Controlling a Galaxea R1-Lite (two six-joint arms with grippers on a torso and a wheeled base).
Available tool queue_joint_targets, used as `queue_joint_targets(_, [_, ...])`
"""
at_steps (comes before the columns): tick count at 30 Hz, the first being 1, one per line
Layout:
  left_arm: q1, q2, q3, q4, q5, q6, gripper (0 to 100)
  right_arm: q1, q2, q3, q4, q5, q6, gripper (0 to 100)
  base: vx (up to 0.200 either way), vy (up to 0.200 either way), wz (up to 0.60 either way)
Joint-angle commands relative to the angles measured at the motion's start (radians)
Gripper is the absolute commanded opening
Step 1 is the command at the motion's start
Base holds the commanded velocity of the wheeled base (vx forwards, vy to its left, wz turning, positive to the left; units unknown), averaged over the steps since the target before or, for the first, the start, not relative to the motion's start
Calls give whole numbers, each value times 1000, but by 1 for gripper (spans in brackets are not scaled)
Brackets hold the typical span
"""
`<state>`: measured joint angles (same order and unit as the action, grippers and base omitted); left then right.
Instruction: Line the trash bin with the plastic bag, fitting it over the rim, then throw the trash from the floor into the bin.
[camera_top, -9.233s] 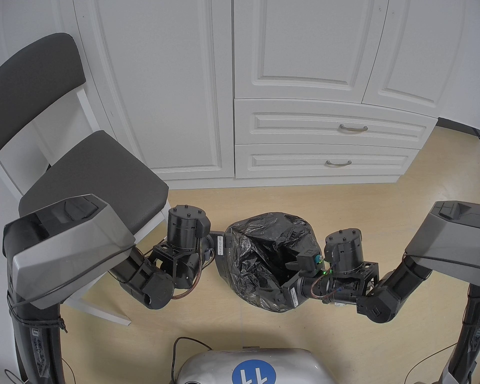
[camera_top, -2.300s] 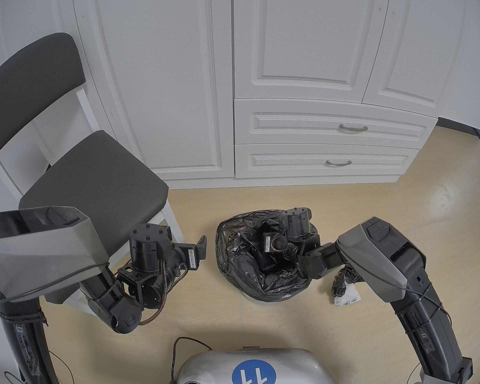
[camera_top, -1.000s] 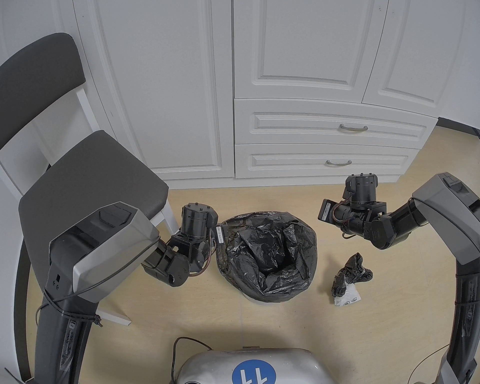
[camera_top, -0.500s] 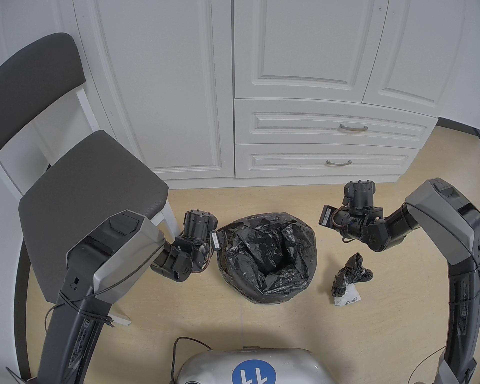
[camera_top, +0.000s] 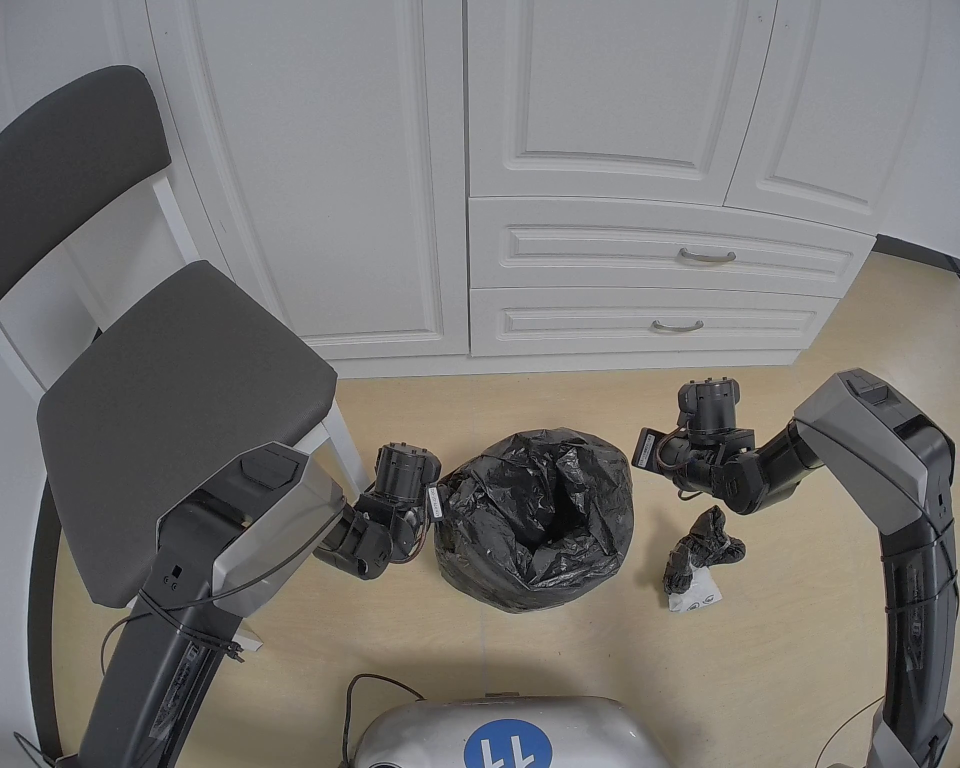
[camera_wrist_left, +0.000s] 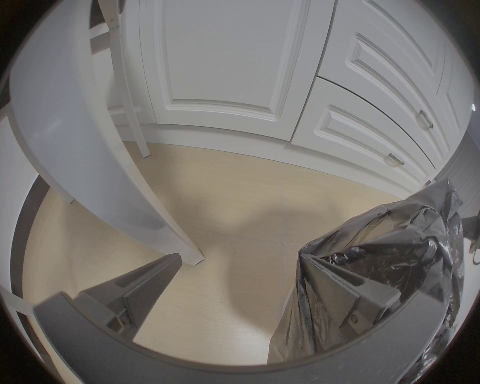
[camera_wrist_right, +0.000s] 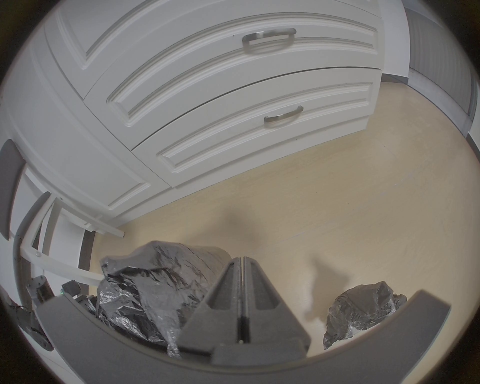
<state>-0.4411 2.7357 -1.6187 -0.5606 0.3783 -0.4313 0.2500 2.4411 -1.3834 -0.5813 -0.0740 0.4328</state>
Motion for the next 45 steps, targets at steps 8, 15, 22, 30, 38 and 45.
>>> queue_joint_targets(8, [1, -25, 11, -7, 1, -11, 100, 9, 85, -26, 6, 2, -2, 0, 0, 0, 0])
queue_joint_targets(15, [1, -28, 13, -7, 2, -11, 100, -8, 38, -17, -3, 0, -11, 0, 0, 0, 0])
queue_joint_targets(22, [1, -28, 14, -7, 2, -11, 100, -46, -10, 1, 1, 2, -46, 100, 0, 0, 0])
queue_joint_targets(30, [-1, -27, 14, -8, 2, -11, 100, -18, -11, 20, -2, 2, -42, 100, 0, 0, 0])
queue_joint_targets(38, [-2, -25, 14, -8, 2, -11, 100, 3, -2, 27, -8, 7, -28, 100, 0, 0, 0])
queue_joint_targets(45, [-2, -22, 14, -8, 4, -11, 100, -8, 29, 26, 4, 13, -35, 100, 0, 0, 0])
